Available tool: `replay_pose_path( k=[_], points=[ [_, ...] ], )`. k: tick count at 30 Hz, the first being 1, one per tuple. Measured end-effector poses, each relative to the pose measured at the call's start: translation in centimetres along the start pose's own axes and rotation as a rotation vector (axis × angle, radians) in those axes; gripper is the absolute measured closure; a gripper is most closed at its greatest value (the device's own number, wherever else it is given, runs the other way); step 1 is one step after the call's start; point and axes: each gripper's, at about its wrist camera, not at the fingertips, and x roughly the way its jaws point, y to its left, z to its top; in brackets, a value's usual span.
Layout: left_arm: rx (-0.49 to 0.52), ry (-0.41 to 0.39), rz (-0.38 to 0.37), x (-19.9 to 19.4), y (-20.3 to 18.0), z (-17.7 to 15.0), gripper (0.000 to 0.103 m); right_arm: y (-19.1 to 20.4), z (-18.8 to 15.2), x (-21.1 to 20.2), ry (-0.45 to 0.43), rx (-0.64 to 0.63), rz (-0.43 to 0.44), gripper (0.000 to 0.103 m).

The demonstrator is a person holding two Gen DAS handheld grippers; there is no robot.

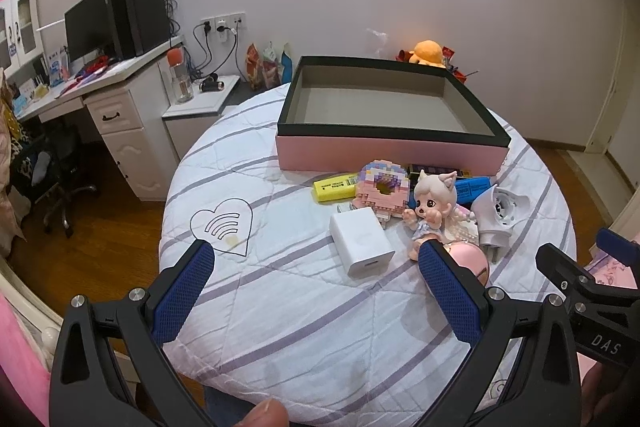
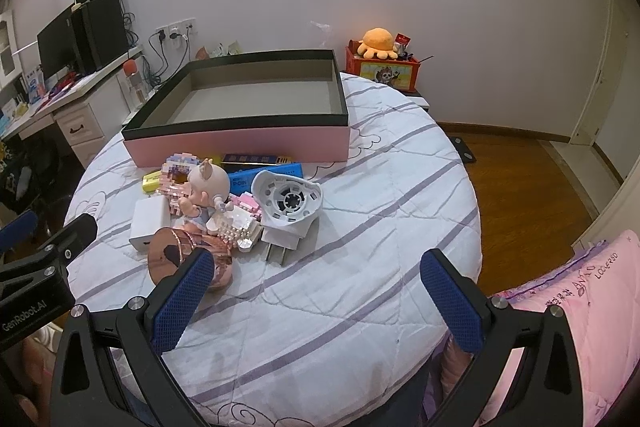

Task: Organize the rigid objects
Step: 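Move the right gripper toward the white plug device beside the doll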

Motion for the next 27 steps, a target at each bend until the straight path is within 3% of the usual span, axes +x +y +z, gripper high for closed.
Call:
replay_pose_path(
  k=[27],
  points=[
    [-0.022, 0.002, -0.009, 1.8, 0.7, 1.4, 0.0, -0.2, 2.0, 3.6, 0.035, 0.028, 0.004, 0.0]
  ],
)
